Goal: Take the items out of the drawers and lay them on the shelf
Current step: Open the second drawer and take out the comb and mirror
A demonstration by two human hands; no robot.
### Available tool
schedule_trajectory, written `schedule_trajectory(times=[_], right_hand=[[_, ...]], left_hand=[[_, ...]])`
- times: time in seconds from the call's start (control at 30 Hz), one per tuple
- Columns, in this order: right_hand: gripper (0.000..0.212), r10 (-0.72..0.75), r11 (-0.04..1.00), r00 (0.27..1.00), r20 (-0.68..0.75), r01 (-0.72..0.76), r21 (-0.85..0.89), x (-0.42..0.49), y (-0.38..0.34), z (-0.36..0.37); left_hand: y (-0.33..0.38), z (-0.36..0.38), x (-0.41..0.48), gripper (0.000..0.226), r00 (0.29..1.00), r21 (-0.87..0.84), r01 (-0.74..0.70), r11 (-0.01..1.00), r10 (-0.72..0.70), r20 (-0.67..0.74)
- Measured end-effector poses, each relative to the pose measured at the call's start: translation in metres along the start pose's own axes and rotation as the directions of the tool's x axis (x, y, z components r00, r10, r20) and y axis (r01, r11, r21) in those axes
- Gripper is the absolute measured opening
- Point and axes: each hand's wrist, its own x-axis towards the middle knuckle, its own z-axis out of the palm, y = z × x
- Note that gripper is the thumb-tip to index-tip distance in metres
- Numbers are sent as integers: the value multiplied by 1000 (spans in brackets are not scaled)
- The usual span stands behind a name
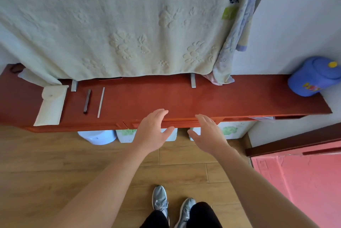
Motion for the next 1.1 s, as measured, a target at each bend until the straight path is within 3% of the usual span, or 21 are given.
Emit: schedule_trajectory(times=[0.2, 0.37, 0.47, 0.57, 0.7, 0.83, 1.0, 1.1], right_hand=[[73, 96, 976, 989, 112, -116, 182, 9, 8, 22], [68, 195, 874, 964, 180, -254, 414, 29, 32, 58], [71, 238, 827, 943, 231, -322, 462, 46, 49, 92], [74, 280, 764, 923, 265, -381, 521, 61, 63, 125], [71, 315, 654, 903, 292, -429, 622, 84, 70, 156], [52, 347, 500, 888, 302, -447, 742, 107, 72, 181], [62, 338, 282, 885, 319, -419, 863, 121, 73, 201], [53, 335, 178, 893, 302, -374, 910, 124, 73, 208]], left_hand=[[-14, 29, -4, 55, 953, -260, 300, 918, -299, 47], [-30, 68, -4, 52, 827, -553, 518, 653, -547, 129], [-51, 103, 0, 64, 739, -706, 571, 420, -637, 218], [-73, 135, 8, 87, 671, -787, 577, 218, -676, 305], [-100, 163, 25, 124, 654, -806, 576, 137, -668, 355], [-117, 179, 46, 106, 656, -871, 489, 41, -675, 337], [-126, 189, 58, 101, 652, -928, 346, -136, -677, 342], [-130, 194, 63, 95, 656, -939, 270, -214, -673, 342]])
